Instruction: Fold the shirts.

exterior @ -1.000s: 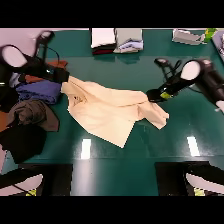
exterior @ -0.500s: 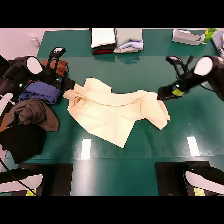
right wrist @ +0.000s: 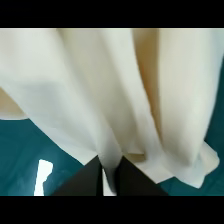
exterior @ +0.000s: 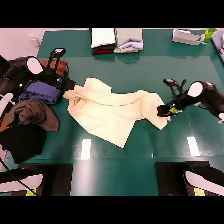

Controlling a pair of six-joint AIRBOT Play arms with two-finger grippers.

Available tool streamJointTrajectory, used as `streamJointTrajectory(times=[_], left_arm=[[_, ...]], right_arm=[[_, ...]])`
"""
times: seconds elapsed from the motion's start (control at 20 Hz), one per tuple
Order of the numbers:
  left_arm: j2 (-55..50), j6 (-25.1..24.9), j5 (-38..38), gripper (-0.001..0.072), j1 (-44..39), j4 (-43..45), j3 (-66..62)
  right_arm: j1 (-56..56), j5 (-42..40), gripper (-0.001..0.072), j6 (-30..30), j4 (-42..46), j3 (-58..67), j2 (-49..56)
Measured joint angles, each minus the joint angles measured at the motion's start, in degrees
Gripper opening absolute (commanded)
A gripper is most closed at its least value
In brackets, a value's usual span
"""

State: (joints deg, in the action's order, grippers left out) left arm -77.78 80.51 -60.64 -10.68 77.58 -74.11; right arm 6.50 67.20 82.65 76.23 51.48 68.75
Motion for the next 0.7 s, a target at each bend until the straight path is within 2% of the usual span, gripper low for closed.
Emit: streamJointTrajectory(times=[0.25,0.7], left_arm=[[3.6,0.2,-0.3,0.0024,0.0,2.6,-3.0],[25.7,1.3,0.7,0.0023,0.0,7.0,-25.9]], right_arm=[[1.9,-0.6,0.0013,-1.0,1.0,7.5,-0.7],[-5.4,3.3,0.0012,0.1,5.7,34.7,-19.8]])
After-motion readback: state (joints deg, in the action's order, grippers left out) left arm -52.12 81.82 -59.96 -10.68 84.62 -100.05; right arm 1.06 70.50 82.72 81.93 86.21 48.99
